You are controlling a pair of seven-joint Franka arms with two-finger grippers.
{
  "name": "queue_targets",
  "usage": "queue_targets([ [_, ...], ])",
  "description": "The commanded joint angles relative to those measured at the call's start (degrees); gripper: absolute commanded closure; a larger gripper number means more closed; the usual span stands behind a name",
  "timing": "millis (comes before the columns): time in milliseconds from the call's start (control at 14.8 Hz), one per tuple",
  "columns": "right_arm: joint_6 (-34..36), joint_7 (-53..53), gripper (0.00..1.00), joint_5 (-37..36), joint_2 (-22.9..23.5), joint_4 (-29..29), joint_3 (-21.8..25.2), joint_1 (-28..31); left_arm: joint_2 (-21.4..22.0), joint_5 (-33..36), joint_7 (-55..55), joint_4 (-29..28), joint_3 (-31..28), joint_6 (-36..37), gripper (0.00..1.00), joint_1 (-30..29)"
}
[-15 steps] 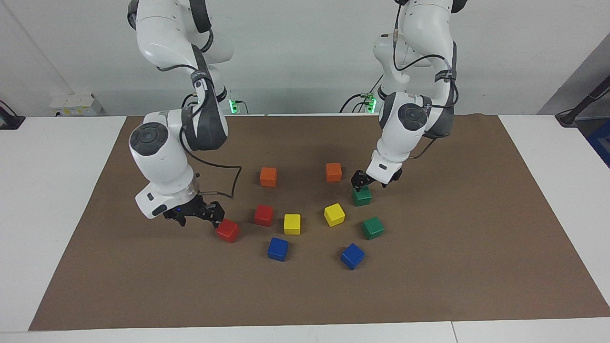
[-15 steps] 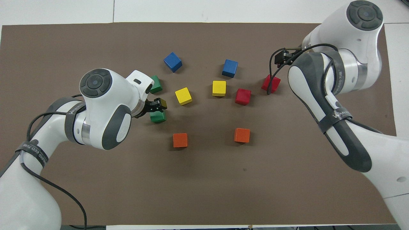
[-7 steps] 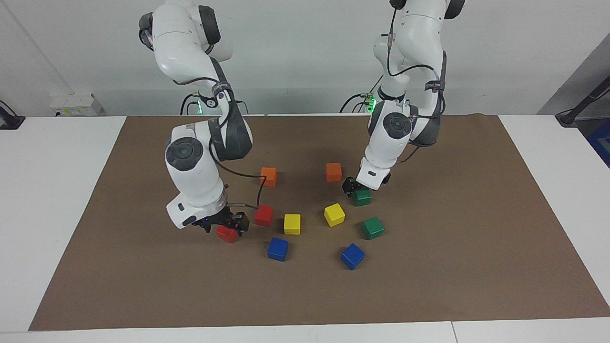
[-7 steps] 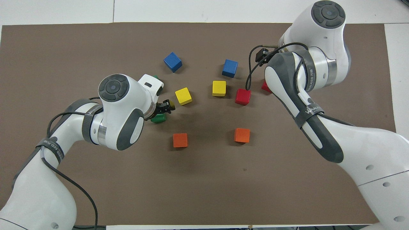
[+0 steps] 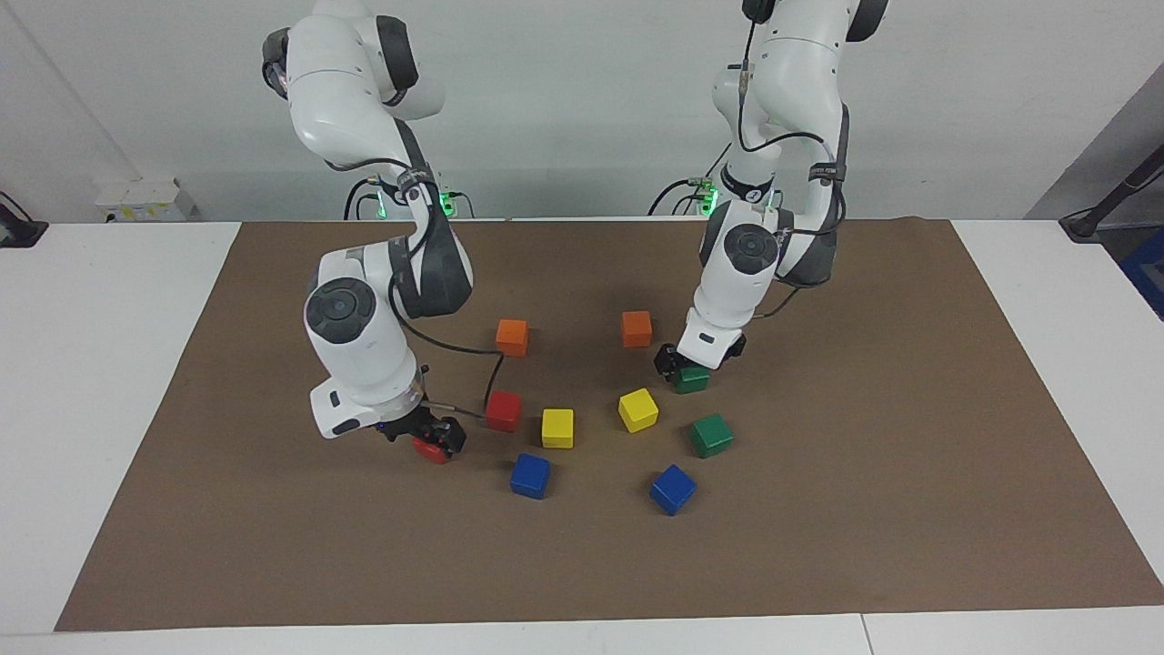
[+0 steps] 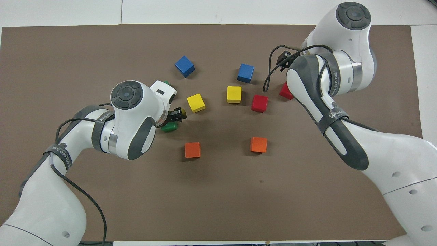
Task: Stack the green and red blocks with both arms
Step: 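Close the left gripper on the green cube while the right gripper grasps the red cube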
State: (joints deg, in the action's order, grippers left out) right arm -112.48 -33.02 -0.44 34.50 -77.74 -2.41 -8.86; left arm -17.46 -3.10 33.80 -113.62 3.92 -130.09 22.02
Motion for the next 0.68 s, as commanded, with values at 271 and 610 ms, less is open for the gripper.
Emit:
queue_targets([
  [271, -0.63, -2.93, 0.0, 0.79, -0.57, -2.42, -0.49, 0.33, -1.26, 1.43, 0.83, 0.42, -0.85, -2.19, 0.17, 0.57],
  [610, -7.23, -2.84, 0.0, 0.79, -1.89, -9.1, -0.49, 0.16, -1.08, 1.43, 0.22, 2.43, -1.02, 2.63, 1.0, -0.13],
])
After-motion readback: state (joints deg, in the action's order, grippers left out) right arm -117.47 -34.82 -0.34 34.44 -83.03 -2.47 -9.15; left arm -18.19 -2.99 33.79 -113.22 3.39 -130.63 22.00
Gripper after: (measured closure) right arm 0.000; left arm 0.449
